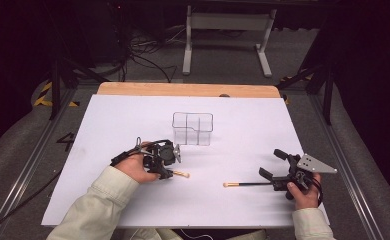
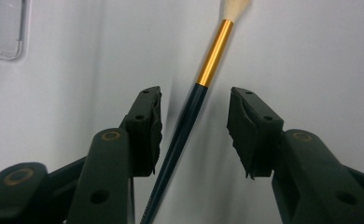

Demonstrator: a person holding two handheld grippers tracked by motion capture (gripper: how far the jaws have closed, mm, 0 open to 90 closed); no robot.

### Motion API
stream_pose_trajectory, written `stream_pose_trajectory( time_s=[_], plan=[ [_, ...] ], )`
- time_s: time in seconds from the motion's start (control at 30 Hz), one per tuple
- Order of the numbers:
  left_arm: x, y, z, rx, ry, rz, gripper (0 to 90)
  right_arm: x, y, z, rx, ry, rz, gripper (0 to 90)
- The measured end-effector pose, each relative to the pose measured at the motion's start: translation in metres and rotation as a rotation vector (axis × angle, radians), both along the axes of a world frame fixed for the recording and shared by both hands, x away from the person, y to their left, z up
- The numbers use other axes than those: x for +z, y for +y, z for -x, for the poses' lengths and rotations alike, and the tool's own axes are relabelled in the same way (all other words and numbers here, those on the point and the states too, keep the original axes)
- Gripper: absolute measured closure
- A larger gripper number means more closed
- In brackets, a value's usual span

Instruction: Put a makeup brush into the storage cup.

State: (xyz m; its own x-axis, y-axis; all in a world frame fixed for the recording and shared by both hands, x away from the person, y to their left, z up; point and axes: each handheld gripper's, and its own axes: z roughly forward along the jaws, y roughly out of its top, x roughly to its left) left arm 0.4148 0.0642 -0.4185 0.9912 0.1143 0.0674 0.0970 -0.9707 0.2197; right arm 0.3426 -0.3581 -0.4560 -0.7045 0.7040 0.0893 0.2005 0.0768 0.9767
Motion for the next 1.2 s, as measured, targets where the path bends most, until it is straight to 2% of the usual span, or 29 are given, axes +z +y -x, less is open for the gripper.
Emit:
stream_pose_trajectory(
  time_s=[0.07, 0.2, 0.27, 0.33, 0.37, 0.53, 0.57, 0.6, 0.63, 0.67, 0.87, 0.9, 0.93, 0.97, 1.0, 1.07, 1.1, 1.17, 1.2],
  plan=[
    [-0.002, -0.001, 0.000, -0.002, -0.002, 0.002, 56.5, 0.000, 0.000, 0.000, -0.001, -0.001, 0.000, 1.5],
    [-0.004, -0.005, -0.001, 0.000, 0.017, -0.033, 61.1, 0.000, 0.000, 0.000, 0.000, 0.001, 0.000, 1.5],
    [-0.004, -0.005, 0.000, -0.001, 0.018, -0.035, 62.8, 0.000, 0.000, 0.000, 0.001, 0.000, 0.000, 1.5],
    [-0.004, -0.005, 0.000, -0.003, 0.031, -0.035, 66.1, 0.000, 0.000, 0.000, 0.002, 0.002, -0.003, 1.6],
    [-0.005, -0.006, 0.001, -0.014, 0.045, -0.026, 71.2, 0.000, 0.000, 0.000, 0.004, 0.003, -0.004, 1.7],
    [-0.005, -0.009, 0.004, -0.033, 0.044, -0.050, 81.3, 0.000, 0.000, 0.000, 0.004, 0.003, -0.002, 1.8],
    [-0.005, -0.010, 0.004, -0.032, 0.047, -0.049, 81.8, 0.000, 0.000, 0.000, 0.005, 0.003, -0.002, 1.8],
    [-0.004, -0.012, 0.004, -0.038, 0.043, -0.071, 82.0, 0.000, 0.000, 0.000, 0.005, 0.003, -0.002, 1.8],
    [-0.005, -0.012, 0.005, -0.034, 0.045, -0.063, 82.3, 0.000, 0.000, 0.000, 0.005, 0.002, -0.003, 1.8],
    [-0.004, -0.014, 0.005, -0.032, 0.044, -0.082, 82.3, 0.000, 0.000, 0.000, 0.006, 0.002, -0.003, 1.8],
    [-0.005, -0.015, 0.004, -0.022, 0.050, -0.077, 82.7, 0.000, -0.001, 0.000, 0.010, 0.003, -0.010, 2.0],
    [-0.003, -0.015, 0.004, -0.010, 0.047, -0.095, 82.7, 0.000, -0.001, 0.000, 0.011, 0.003, -0.010, 2.0],
    [-0.003, -0.014, 0.004, -0.003, 0.047, -0.085, 82.7, 0.000, -0.001, 0.000, 0.011, 0.002, -0.010, 2.0],
    [0.000, -0.014, 0.003, 0.000, 0.044, -0.094, 82.7, 0.000, -0.001, 0.000, 0.011, 0.002, -0.010, 2.0],
    [0.001, -0.012, 0.003, 0.007, 0.049, -0.070, 82.7, 0.000, -0.001, 0.000, 0.011, 0.003, -0.010, 2.0],
    [0.009, -0.009, 0.003, 0.007, 0.048, -0.049, 82.7, 0.000, -0.001, 0.000, 0.011, 0.003, -0.010, 2.1],
    [0.011, -0.008, 0.003, 0.007, 0.045, -0.020, 82.8, 0.000, -0.001, 0.000, 0.010, 0.003, -0.010, 2.1],
    [0.020, -0.005, 0.005, 0.011, 0.019, 0.020, 82.8, 0.000, -0.001, 0.000, 0.011, 0.003, -0.010, 2.1],
    [0.020, -0.005, 0.005, 0.011, 0.019, 0.020, 82.8, 0.000, -0.001, 0.000, 0.011, 0.003, -0.010, 2.1]
  ],
)
